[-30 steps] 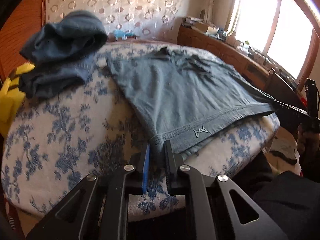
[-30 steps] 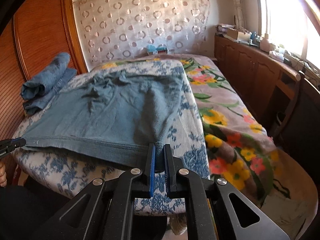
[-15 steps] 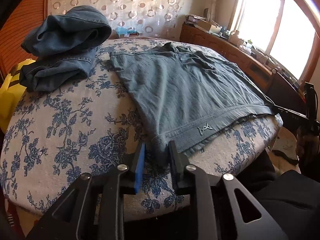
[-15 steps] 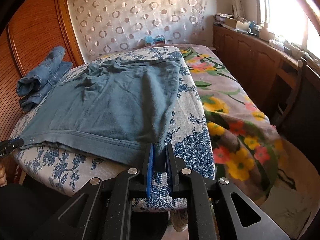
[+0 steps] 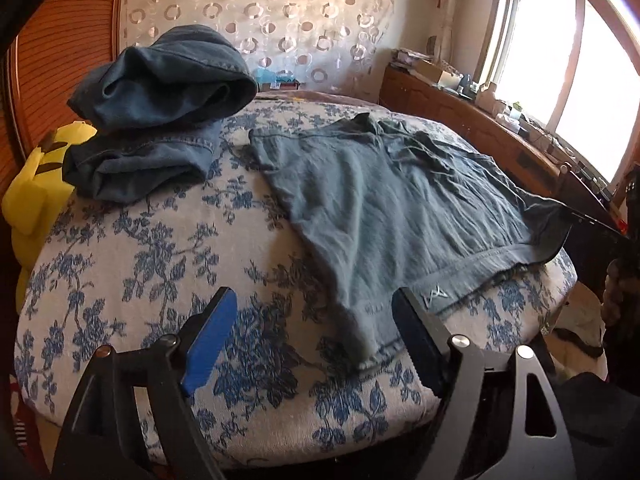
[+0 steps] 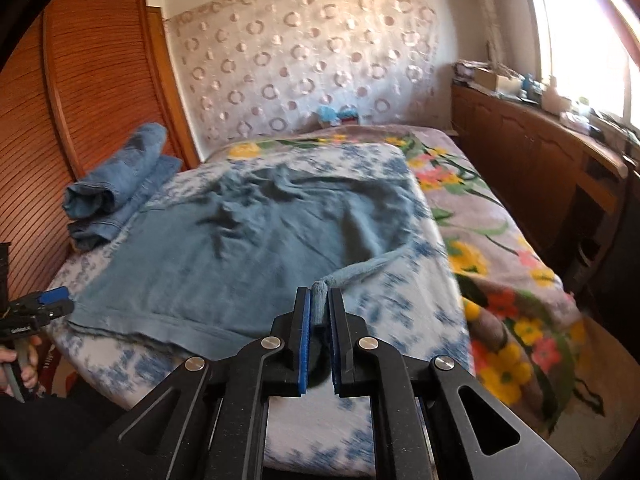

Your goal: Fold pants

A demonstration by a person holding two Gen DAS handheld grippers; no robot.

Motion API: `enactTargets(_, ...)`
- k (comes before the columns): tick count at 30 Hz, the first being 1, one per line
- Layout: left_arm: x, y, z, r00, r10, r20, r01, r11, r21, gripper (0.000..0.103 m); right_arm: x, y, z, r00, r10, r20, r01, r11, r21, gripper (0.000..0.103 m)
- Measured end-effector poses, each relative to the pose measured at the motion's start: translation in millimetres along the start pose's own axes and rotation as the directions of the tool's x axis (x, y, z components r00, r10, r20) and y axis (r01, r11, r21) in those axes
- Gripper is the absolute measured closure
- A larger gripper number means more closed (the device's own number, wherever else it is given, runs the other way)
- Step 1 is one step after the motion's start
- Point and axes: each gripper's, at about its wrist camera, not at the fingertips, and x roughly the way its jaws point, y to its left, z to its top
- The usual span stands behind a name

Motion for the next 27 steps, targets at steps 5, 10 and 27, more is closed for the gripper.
enactTargets(5, 0.0, -2.7, 4.7, 0.998, 0.05, 0.023, -0.051, 0.998, 0.027, 0.023, 11.4, 31.5, 10.5, 0.997, 0.075, 0.001, -0.075, 0.996, -0.058, 0.095)
enactTargets(10, -0.9, 3.2, 4.3, 0.995, 0.093, 0.032, -0.094, 0.995, 0.024, 0.022, 23.0, 72.5, 18.6, 0.983, 0.181, -0.018, -0.182, 0.976, -0.12, 0.095)
enactTargets(27, -14.4, 30.5, 4.3, 0.984, 0.168, 0.062, -0.167, 0.986, -0.02, 0.022, 61.3, 164.5, 27.6, 0.904, 0.393, -0.17, -0.425, 0.871, -0.247, 0.095)
